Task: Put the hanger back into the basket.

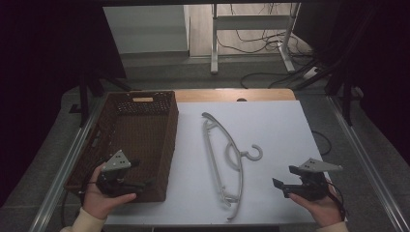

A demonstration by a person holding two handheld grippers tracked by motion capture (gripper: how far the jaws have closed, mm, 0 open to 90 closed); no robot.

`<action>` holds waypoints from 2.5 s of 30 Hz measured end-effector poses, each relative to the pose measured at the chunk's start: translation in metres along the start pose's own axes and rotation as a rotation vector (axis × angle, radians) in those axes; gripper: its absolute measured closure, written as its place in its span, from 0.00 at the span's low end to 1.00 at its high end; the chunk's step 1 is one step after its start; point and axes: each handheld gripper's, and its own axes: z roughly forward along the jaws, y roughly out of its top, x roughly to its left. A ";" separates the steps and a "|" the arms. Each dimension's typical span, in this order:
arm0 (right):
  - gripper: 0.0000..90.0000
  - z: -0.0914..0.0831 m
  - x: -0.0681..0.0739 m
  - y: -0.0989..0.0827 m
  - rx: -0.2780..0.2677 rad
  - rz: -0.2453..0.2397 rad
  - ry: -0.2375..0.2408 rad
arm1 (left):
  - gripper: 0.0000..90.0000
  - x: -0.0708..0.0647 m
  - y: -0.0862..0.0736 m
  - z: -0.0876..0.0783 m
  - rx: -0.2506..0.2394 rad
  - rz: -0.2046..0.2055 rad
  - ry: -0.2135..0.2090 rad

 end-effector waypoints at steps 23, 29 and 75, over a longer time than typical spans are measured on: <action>0.23 0.001 0.004 0.005 0.033 0.003 -0.043 | 0.19 -0.007 -0.002 -0.005 -0.008 0.018 0.004; 0.21 0.004 0.003 0.007 0.042 0.012 -0.053 | 0.19 -0.005 -0.001 -0.003 -0.005 0.012 0.006; 0.33 0.107 0.030 0.088 0.215 -0.016 -0.083 | 0.19 -0.005 -0.005 -0.008 -0.006 0.002 0.007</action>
